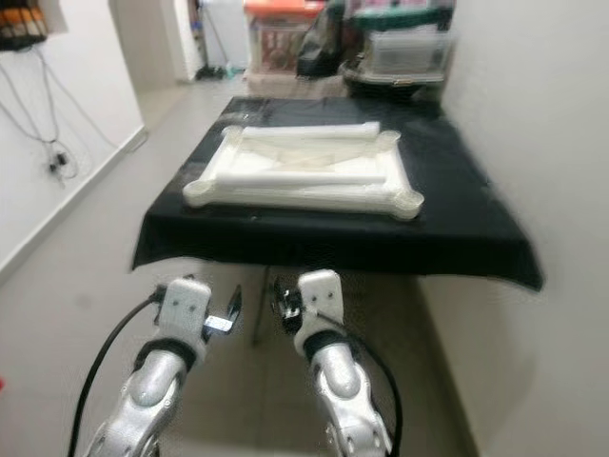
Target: Building children table
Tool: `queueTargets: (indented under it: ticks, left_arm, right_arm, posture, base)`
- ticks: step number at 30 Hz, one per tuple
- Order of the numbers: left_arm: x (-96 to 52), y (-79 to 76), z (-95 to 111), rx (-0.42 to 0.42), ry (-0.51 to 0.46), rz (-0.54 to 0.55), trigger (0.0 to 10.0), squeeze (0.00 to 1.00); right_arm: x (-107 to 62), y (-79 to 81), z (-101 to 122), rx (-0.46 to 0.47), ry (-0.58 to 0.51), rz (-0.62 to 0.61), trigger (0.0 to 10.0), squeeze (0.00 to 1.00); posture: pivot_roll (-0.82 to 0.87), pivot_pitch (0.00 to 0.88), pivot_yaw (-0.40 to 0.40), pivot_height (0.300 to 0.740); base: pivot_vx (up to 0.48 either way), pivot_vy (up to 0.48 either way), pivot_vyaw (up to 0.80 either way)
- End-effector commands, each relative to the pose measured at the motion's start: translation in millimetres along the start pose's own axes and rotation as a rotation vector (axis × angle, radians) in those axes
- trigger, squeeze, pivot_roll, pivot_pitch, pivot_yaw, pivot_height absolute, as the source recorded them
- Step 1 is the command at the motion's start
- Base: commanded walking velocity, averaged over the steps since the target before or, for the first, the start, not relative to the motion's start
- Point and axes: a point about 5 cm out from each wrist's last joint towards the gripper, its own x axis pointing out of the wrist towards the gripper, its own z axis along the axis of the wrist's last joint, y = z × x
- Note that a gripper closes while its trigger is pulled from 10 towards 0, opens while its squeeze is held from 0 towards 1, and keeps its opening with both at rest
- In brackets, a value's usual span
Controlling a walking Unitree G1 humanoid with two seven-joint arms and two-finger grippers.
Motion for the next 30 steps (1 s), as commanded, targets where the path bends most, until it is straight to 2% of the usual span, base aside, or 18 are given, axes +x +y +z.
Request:
queueTargets:
  ticks: [1, 6, 8, 12, 14, 17, 22, 25, 30]
  left_arm:
    - [0.3, 0.0, 0.0, -0.025, -0.002, 0.020, 10.0, 0.00]
    - [1.0, -0.9, -0.4, -0.025, -0.003, 0.018, 10.0, 0.00]
    - [1.7, -1.0, -0.7, -0.027, -0.006, 0.020, 10.0, 0.00]
    - [2.3, -0.9, -0.7, -0.027, -0.007, 0.021, 10.0, 0.00]
    - [4.6, 1.3, 3.2, -0.026, -0.023, 0.026, 10.0, 0.00]
    - [6.0, 3.0, 6.0, -0.026, -0.034, 0.033, 10.0, 0.00]
    - [10.6, 10.9, 19.6, -0.032, -0.080, 0.056, 10.0, 0.00]
    - [14.8, 22.5, 31.4, -0.042, -0.121, 0.095, 10.0, 0.00]
    - [15.3, 27.8, 36.6, -0.039, -0.138, 0.114, 10.0, 0.00]
  right_arm:
    - [1.7, 8.9, 4.3, 0.013, -0.025, 0.027, 10.0, 0.00]
    - [2.4, 7.6, 5.2, 0.013, -0.036, 0.023, 10.0, 0.00]
    - [3.7, 4.5, 13.3, 0.014, -0.083, -0.004, 10.0, 0.00]
    - [5.7, 3.3, 18.5, 0.025, -0.102, -0.015, 10.0, 0.00]
    - [10.8, 1.3, 32.6, 0.022, -0.151, -0.021, 10.0, 0.00]
    - [13.2, 0.4, 40.8, 0.017, -0.183, -0.023, 10.0, 0.00]
    - [14.6, -0.5, 46.5, 0.005, -0.202, -0.022, 10.0, 0.00]
    - [14.4, -1.2, 46.0, -0.004, -0.203, -0.029, 10.0, 0.00]
    - [14.6, -1.9, 49.1, -0.001, -0.213, -0.029, 10.0, 0.00]
  posture:
    - [0.01, 0.000, -0.012, 0.740]
    - [0.01, 0.000, -0.010, 0.740]
    - [0.01, 0.000, -0.008, 0.740]
    - [0.01, 0.000, -0.009, 0.740]
    - [0.01, 0.000, -0.008, 0.740]
    - [0.01, 0.000, -0.008, 0.740]
    - [0.01, 0.000, -0.014, 0.740]
    - [0.01, 0.000, -0.017, 0.740]
    - [0.01, 0.000, -0.018, 0.740]
  base:
    - [0.292, 0.000, 0.00]
    - [0.298, 0.000, 0.00]
    - [0.292, 0.000, 0.00]
    - [0.296, 0.000, 0.00]
    - [0.300, 0.000, 0.00]
    - [0.307, 0.000, 0.00]
    - [0.311, 0.000, 0.00]
    - [0.310, 0.000, 0.00]
    - [0.310, 0.000, 0.00]
